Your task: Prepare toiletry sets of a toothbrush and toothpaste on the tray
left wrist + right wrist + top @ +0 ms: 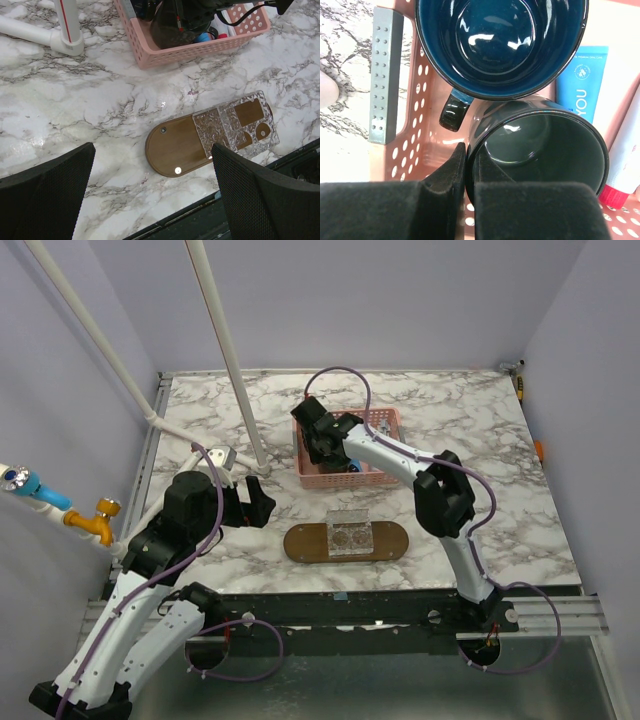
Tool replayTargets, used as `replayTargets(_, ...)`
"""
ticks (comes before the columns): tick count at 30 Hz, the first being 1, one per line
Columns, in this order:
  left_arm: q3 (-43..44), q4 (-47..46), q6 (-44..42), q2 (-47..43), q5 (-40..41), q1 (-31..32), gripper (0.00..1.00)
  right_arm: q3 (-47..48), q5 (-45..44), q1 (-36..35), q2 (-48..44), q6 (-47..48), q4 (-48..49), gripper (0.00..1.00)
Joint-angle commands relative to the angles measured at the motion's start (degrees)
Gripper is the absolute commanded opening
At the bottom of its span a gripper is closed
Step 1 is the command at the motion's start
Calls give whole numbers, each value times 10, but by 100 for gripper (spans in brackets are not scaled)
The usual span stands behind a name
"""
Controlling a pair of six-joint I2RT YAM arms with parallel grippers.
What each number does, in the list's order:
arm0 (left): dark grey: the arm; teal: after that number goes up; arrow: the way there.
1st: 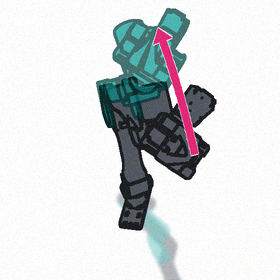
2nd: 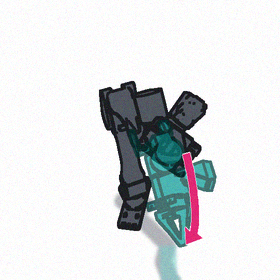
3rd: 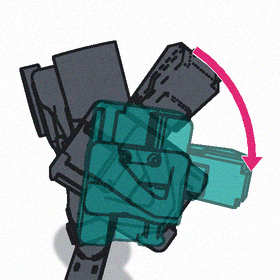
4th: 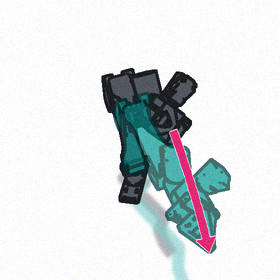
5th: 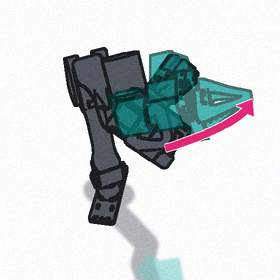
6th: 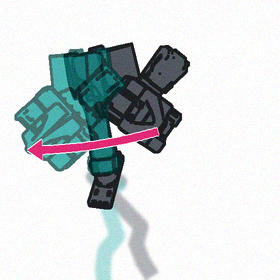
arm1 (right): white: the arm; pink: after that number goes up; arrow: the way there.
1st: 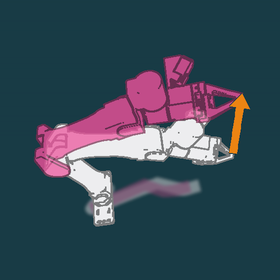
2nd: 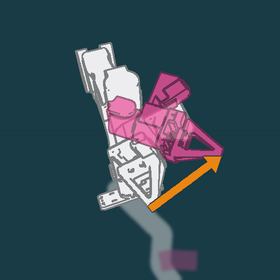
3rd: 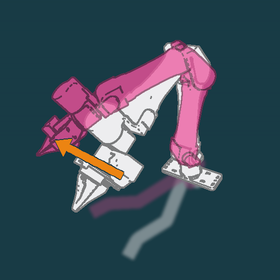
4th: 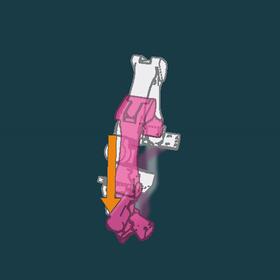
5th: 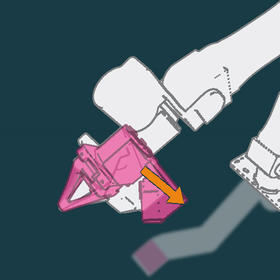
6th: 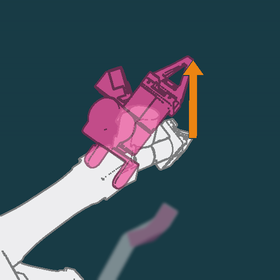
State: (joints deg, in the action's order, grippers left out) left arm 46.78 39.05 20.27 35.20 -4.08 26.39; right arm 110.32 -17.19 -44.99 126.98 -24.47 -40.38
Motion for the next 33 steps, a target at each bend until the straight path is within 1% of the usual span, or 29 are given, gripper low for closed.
replayTargets(1,-1,-6,-8,3,-10,3,99,16,-28,3,-5,12,-16,0)
replayTargets(8,0,-5,-9,7,-11,3,99,20,-58,3,-41,34,-8,0)
replayTargets(18,-1,-6,-9,10,-13,3,99,27,-89,3,-108,50,-34,0)
replayTargets(27,-1,-6,-8,10,-12,3,99,-42,-97,3,-216,63,-49,0)
replayTargets(33,-1,-6,-8,12,-12,3,99,-124,-88,3,-302,65,-62,0)
